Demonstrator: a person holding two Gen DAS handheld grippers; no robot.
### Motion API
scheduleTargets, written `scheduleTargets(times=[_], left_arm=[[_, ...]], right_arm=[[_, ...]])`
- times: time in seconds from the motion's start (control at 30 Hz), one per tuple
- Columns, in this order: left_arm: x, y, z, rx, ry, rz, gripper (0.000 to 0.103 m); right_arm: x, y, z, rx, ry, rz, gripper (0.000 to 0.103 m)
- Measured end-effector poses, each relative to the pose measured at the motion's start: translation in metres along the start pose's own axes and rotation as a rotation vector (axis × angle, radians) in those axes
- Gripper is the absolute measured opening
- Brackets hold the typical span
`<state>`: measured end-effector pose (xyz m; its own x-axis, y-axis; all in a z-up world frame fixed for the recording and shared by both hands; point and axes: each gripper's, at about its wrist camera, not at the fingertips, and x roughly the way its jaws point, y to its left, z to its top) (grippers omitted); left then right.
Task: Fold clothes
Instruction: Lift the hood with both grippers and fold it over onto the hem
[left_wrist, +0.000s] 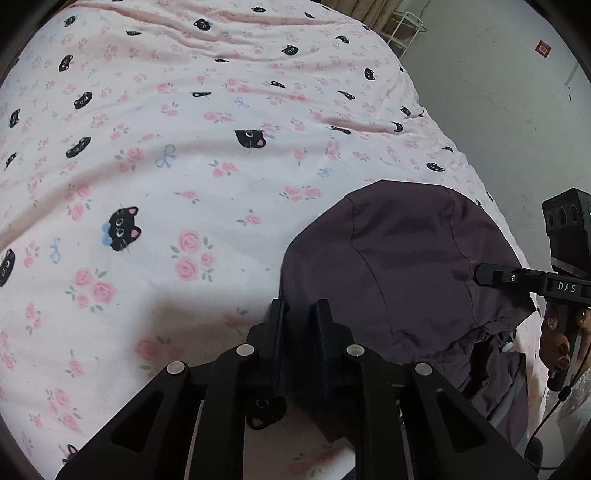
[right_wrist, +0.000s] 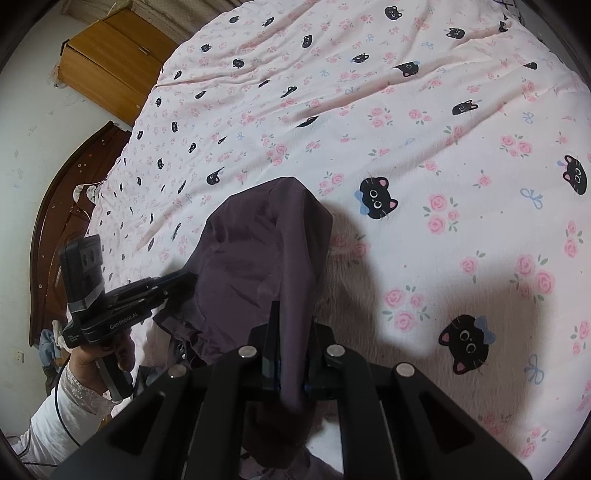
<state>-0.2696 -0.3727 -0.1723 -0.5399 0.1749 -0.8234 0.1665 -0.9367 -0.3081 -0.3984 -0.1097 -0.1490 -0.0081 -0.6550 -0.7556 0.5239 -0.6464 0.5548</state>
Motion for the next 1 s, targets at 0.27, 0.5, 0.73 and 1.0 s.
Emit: scheduleTargets(times=[0.27, 0.5, 0.73, 1.0], left_arm=[[-0.019, -0.016, 0.000, 0.079, -0.074, 0.039, 0.001], [-0.056, -0.023, -0.006, 0.114, -0.154, 0.014, 0.001], [-0.099, -0.038, -0.033, 0.218, -0.244, -0.005, 0.001], [-0.138, -0.067, -0.072, 0.412, -0.304, 0.036, 0.001]], right_arm=[[-0.003, -0.001, -0.002, 0.002, -0.006, 0.001, 0.008], [-0.028, 0.011, -0.013, -0.057, -0.068, 0.037, 0.007], [-0.066, 0.041, -0.045, -0.219, -0.134, 0.043, 0.006], [-0.087, 0.075, -0.096, -0.420, -0.137, -0.029, 0.006]])
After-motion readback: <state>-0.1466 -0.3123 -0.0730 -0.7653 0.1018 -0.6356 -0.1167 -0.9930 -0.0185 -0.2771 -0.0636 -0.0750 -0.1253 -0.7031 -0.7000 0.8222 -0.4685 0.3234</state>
